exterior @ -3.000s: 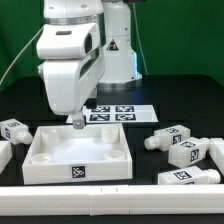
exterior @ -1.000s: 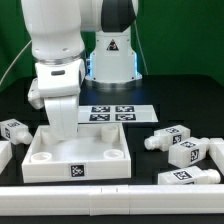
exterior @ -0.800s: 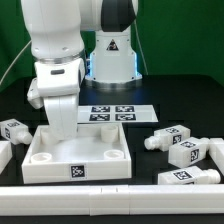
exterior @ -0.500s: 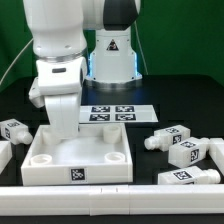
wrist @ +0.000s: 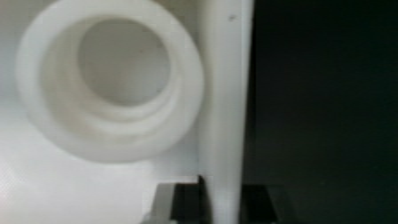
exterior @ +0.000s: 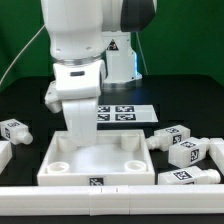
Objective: Assemble one leg
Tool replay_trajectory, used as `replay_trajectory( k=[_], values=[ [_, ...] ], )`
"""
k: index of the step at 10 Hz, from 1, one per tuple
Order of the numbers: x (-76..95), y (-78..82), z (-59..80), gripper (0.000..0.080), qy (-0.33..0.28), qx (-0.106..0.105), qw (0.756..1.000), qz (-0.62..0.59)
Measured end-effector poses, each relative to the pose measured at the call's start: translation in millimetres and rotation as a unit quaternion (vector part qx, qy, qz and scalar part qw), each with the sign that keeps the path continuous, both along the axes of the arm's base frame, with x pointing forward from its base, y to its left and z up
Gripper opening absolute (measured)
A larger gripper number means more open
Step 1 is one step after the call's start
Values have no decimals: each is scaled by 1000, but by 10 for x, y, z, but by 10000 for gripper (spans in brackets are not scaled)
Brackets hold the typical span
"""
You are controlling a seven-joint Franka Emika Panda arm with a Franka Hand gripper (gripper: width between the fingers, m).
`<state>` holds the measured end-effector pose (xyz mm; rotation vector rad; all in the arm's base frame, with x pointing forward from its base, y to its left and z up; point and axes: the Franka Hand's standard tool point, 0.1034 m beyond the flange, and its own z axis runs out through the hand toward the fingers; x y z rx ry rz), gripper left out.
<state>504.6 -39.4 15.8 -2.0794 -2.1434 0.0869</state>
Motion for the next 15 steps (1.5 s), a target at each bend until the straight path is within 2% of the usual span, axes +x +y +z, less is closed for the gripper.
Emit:
replay_trajectory(
  k=[7,9,10,11,12,13,14,15],
  values=[
    [91,353,15,61,-3,3,999,-33],
    [93,331,21,61,-4,3,999,-33],
    [98,316,47,123,-6,2,999,-35],
    [94,349,93,286,-7,0,999,-39],
    [87,387,148,286,-9,-3,999,-52],
    [47,470,234,470,-12,-10,996,-82],
    [-4,620,314,586,-20,-15,993,-118],
    [-39,761,346,586,-19,-18,990,-137]
  ],
)
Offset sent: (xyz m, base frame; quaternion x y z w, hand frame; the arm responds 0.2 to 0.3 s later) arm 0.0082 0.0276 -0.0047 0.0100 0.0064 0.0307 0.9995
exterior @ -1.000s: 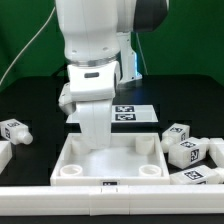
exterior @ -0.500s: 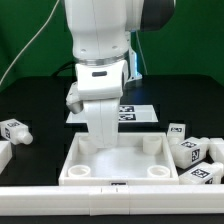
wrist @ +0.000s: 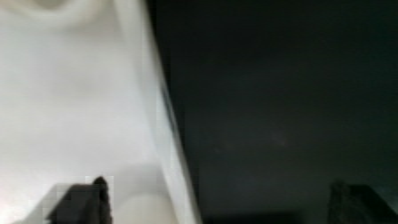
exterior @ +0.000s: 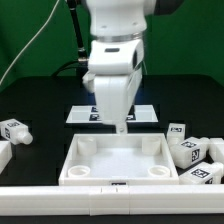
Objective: Assemble one leg
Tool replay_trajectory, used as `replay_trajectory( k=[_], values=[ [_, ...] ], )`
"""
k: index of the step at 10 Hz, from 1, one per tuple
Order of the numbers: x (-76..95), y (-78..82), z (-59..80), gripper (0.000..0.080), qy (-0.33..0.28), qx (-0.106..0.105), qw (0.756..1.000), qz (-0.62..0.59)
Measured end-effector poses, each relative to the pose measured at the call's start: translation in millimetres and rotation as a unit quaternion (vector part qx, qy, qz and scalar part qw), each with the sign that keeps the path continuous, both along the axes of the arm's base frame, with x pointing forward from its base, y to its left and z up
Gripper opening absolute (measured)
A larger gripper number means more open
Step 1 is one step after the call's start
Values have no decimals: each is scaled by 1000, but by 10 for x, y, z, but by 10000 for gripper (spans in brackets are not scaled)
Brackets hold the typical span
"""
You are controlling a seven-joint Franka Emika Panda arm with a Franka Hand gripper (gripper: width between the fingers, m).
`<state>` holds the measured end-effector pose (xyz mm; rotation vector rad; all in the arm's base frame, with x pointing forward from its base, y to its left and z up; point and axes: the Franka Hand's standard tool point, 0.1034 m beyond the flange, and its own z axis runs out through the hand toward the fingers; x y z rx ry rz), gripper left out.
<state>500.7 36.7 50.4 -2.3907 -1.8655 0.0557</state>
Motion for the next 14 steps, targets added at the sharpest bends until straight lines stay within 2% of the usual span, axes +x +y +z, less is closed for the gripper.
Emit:
replay_trajectory(
  k=[1,6,7,8,10,11,14],
  values=[
    [9,138,24,639,4,-4,999,-34],
    [1,100,-3,649,5,-3,999,-32],
    [-11,74,-3,649,3,-2,999,-44],
    [-102,-30,-2,649,-1,-3,996,-89],
    [-243,21,33,649,10,-17,954,-298],
    [-300,153,30,649,15,-24,922,-385],
    [-288,170,26,649,24,-22,891,-452]
  ],
)
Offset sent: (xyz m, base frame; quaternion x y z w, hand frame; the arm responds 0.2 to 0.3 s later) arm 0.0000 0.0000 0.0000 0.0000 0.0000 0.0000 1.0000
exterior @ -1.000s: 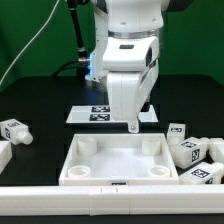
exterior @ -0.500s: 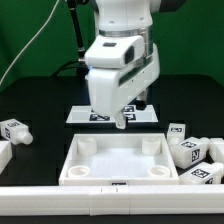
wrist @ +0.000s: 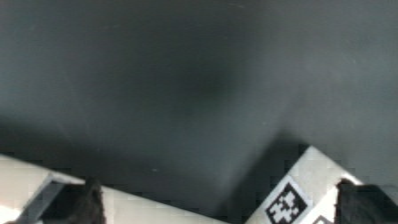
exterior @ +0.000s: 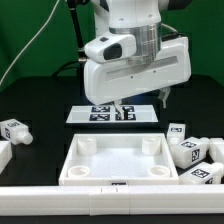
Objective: Assemble one leg
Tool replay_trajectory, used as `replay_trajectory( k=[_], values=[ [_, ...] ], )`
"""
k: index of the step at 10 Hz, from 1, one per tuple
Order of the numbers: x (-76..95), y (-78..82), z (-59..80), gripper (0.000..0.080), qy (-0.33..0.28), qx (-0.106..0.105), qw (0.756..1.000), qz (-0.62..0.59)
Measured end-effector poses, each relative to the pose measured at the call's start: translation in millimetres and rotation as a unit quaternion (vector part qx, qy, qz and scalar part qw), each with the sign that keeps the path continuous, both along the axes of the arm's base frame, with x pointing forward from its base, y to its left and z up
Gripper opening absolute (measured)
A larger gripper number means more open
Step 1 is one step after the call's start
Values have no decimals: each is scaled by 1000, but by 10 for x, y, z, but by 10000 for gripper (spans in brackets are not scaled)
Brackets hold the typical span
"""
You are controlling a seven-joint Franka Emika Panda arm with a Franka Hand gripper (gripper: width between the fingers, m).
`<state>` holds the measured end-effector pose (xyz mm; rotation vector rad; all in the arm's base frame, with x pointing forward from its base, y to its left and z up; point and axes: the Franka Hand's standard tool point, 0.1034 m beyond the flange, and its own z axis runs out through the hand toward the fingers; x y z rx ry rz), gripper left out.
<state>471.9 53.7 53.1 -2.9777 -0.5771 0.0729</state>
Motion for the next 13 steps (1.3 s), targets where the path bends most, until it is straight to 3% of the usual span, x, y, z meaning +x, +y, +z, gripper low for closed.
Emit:
replay_trajectory(
  k=[3,6,8,11,13],
  values=[
    [12,98,22,649,20,-5,991,-129],
    [252,671,81,649,43,-16,942,-332],
    [294,876,-58,649,46,-11,916,-400],
    [118,741,-242,649,46,-16,920,-388],
    [137,666,-237,649,42,-15,929,-368]
  ],
)
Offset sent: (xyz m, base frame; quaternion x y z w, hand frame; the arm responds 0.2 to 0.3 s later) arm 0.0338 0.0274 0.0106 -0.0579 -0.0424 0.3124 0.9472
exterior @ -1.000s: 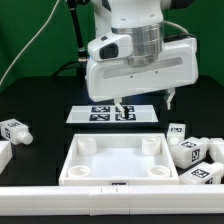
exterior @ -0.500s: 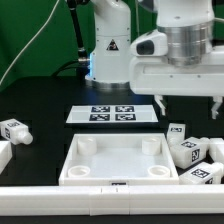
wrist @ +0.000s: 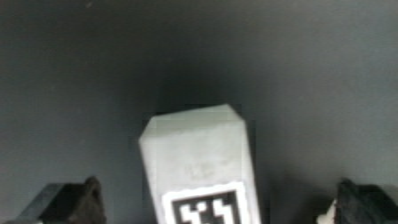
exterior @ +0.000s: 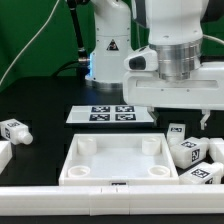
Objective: Assemble one leg
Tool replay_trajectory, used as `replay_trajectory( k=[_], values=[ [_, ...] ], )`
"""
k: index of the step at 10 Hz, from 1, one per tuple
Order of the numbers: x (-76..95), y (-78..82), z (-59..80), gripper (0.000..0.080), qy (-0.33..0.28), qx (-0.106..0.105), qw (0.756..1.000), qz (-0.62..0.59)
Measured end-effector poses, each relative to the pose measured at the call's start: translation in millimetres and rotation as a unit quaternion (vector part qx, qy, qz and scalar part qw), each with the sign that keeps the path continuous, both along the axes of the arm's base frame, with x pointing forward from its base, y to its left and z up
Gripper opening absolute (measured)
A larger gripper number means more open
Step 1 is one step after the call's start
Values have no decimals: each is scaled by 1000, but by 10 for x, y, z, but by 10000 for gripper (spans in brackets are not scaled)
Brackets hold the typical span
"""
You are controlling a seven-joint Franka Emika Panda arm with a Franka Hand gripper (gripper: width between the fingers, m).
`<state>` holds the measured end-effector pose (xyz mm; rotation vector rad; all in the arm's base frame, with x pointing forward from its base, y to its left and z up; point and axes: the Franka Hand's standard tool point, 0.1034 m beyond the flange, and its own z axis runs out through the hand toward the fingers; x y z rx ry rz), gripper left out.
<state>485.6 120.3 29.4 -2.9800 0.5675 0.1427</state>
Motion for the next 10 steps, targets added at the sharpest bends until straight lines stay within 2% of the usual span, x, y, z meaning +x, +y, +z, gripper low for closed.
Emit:
replay_trajectory(
  k=[2,4,6,7,8,10],
  values=[
    [14,-41,-24,649,-9,2,1000,15],
    [-32,-22,-125,649,-14,2,1000,22],
    [-50,3,-144,377,-13,3,999,31],
    [-49,3,-144,377,-13,3,999,31],
    [-47,4,-142,281,-13,3,999,32],
    [-65,-2,-126,281,-15,3,998,55]
  ],
)
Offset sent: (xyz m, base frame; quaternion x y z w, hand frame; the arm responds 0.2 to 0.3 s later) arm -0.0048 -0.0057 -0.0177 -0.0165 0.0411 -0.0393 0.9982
